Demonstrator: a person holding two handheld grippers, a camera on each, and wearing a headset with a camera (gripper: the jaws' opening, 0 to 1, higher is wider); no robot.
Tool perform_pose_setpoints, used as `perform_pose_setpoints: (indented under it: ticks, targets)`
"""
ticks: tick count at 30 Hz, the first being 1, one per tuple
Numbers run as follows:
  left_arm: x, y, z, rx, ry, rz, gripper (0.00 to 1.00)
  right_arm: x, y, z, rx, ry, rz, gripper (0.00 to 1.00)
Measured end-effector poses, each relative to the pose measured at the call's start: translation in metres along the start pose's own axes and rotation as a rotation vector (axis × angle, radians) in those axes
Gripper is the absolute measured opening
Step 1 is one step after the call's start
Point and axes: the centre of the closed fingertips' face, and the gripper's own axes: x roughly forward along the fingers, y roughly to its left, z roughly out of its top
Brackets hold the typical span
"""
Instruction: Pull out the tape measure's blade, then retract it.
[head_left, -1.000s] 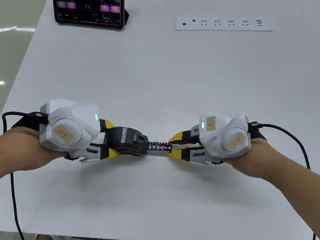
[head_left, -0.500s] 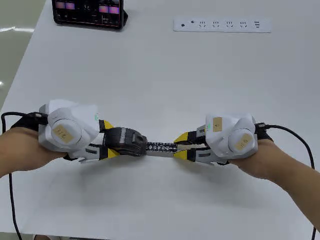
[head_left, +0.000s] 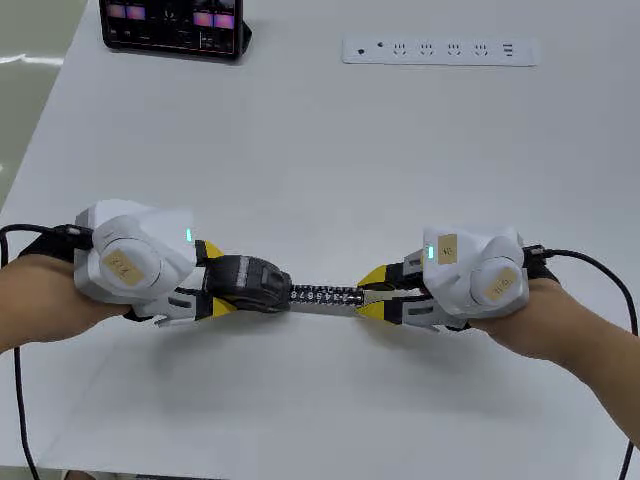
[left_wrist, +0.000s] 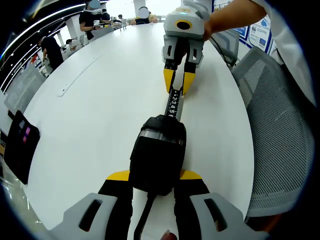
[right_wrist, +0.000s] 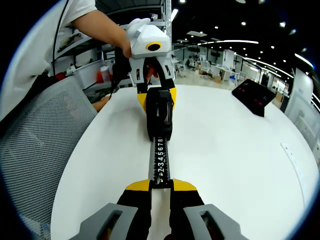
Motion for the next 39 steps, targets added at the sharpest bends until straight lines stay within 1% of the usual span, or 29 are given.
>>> perform_pose_setpoints:
  ticks: [12,28,39]
  targets:
    - [0.001,-0.001,0.001,-0.002,0.001,0.0,0.26,-0.013,0.0,-0.009,0.002,0.019,-0.006,0.09]
    - [0.002,-0.002,0.002,0.007,0.009,0.0,0.26,-0.031,0.003,-0.026,0.012,0.043,-0.022,0.09]
    - [0.002,-0.003,0.003,0.009,0.013,0.002,0.26,-0.041,0.005,-0.036,0.022,0.056,-0.032,0.09]
